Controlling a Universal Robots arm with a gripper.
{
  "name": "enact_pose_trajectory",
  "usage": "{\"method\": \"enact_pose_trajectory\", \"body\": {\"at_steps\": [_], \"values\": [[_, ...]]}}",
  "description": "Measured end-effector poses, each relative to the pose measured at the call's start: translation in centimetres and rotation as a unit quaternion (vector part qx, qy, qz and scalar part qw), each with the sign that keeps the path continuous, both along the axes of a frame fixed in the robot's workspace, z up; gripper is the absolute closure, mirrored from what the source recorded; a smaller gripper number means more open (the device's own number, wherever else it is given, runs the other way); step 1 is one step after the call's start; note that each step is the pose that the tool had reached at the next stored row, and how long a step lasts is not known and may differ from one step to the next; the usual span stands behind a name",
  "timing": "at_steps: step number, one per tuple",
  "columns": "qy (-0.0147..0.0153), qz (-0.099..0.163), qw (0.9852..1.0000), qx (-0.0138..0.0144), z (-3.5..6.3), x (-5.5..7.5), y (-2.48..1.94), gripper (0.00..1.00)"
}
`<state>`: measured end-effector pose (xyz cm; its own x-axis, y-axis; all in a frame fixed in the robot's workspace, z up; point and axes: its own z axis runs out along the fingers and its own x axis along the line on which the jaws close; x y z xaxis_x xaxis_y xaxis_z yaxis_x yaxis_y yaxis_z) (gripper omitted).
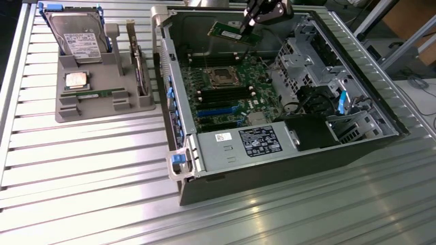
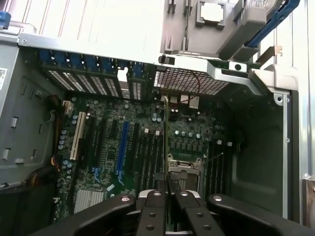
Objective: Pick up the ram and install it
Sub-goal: 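Pick up the ram and move it above insertion slot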
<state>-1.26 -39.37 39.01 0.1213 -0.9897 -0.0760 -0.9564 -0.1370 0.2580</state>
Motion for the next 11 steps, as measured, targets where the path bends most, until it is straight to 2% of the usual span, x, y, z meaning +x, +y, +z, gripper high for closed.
{"method": "enact_pose_trajectory", "body": {"at_steps": [4, 7, 9, 11], "values": [[0.0014, -0.005, 1.0, 0.0002, -0.17, 1.1, 0.01, 0.87], [0.0018, -0.026, 0.9997, -0.0002, -0.29, 1.4, 0.0, 0.87], [0.0019, -0.038, 0.9993, -0.0019, -0.32, 1.6, 0.01, 0.87], [0.0021, -0.044, 0.999, -0.0038, -0.36, 2.4, 0.0, 0.87]]}}
